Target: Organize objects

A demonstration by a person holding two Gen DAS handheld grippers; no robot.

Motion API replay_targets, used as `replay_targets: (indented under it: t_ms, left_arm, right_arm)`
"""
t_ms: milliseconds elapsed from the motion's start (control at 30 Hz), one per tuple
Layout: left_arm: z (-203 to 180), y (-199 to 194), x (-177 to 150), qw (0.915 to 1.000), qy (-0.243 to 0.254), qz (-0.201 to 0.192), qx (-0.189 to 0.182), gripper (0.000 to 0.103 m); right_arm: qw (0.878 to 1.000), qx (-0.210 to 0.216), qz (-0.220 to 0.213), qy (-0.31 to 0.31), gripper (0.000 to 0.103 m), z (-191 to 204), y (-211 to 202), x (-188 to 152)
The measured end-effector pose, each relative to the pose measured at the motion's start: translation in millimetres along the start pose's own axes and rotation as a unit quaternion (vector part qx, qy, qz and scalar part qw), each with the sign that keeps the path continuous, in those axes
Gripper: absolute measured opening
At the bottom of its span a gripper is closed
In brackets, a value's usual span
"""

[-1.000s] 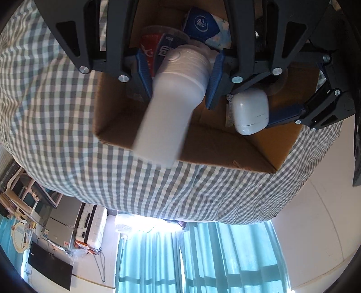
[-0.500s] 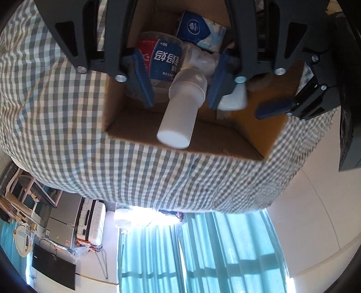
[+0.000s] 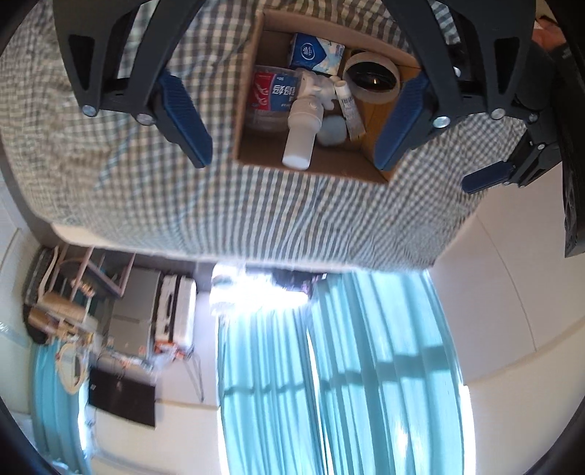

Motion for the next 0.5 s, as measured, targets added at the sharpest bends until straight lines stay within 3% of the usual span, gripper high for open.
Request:
replay_targets:
  t_ms: [333,500]
  left_arm:
    - [-10,-106,34,0.9953,0.008,-0.09,0.035,0.102]
    - [-14,-141,34,0.9926,0.007,-0.115,0.039,0.103]
  right_arm:
    - [0.995,-0.017,-0.098,0.006,0.1,-13,-127,29]
    - [0.993,-0.034,-0.116,-0.001,0.101,-22,-163,23]
Point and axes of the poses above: each gripper's, at about its wrist camera, not at the fingertips, and y roughly the way its jaws point, z to its left, x to its top, the point moved 10 cm from there along y, roughly the way its jaws point, and after that the axes turned 7 degrees about y, right-handed, at the moved point
